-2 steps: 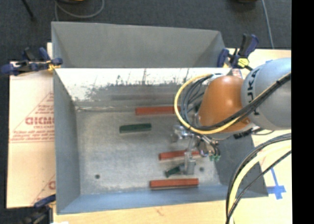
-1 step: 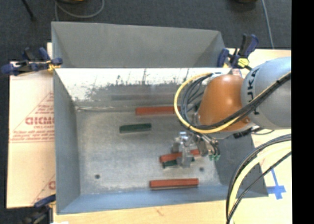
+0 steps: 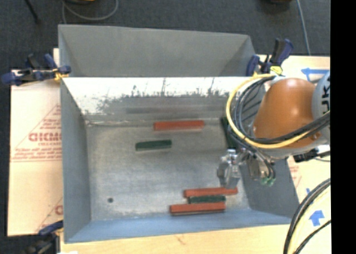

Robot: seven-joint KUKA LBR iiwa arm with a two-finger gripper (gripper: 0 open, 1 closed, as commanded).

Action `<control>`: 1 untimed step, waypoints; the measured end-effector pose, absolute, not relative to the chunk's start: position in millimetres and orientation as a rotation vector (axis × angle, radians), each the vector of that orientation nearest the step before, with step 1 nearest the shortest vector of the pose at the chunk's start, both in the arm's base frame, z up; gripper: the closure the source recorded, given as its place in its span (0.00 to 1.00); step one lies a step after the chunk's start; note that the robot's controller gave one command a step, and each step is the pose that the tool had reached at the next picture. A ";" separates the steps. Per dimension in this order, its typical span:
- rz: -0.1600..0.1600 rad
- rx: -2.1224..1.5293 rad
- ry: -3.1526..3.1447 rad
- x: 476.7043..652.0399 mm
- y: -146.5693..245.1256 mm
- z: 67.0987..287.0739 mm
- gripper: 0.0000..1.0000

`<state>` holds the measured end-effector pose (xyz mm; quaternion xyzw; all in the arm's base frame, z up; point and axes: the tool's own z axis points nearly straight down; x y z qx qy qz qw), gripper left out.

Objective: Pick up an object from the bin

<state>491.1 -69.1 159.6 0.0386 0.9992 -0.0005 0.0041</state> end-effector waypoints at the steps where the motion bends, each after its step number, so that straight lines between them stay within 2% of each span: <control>1: 0.001 0.123 3.136 490.6 -68.2 156.4 0.00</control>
Offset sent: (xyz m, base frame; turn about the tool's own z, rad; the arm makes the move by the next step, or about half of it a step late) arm 0.0000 0.0000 0.0000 0.0000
